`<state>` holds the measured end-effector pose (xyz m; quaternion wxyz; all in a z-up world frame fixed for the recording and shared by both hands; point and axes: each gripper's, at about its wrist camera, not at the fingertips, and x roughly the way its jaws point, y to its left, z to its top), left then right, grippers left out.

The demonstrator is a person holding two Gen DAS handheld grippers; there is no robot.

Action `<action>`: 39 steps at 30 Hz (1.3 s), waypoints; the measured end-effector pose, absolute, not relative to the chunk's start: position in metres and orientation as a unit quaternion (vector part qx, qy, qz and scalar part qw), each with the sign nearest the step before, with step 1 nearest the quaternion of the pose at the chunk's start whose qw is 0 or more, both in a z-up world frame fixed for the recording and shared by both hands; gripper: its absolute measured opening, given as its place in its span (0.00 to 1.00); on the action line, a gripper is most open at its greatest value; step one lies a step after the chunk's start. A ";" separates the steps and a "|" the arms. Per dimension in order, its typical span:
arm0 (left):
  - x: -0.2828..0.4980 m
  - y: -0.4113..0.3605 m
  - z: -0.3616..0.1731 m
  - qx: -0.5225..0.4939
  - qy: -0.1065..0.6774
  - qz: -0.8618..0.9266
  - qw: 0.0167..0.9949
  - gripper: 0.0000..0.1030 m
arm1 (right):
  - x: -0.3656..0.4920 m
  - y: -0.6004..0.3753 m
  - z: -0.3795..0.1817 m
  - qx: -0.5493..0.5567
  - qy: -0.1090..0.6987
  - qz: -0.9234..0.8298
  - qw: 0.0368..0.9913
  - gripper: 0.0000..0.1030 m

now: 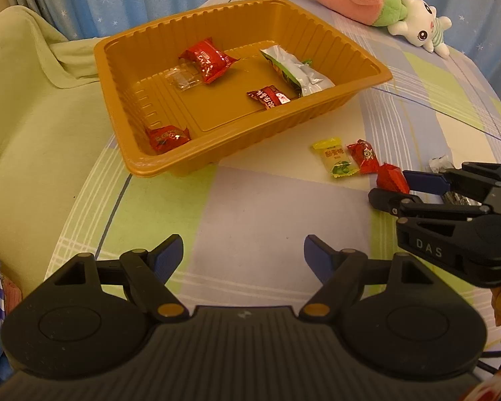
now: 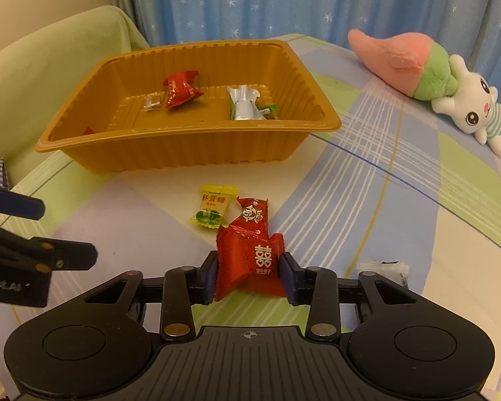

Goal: Organize snacks
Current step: 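Close the left tool on the yellow candy while the right tool holds the red packet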

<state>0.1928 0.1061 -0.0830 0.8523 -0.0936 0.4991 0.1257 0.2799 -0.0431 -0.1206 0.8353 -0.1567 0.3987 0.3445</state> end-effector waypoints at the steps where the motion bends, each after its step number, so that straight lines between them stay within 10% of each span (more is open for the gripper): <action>1: 0.194 0.105 -0.083 -0.094 0.498 0.124 0.853 0.75 | 0.279 -0.044 -0.119 -0.156 0.397 0.346 0.836 0.33; 39: 0.280 0.052 -0.111 -0.067 0.442 0.119 0.886 0.20 | 0.312 -0.187 -0.068 -0.003 0.383 0.232 0.894 0.22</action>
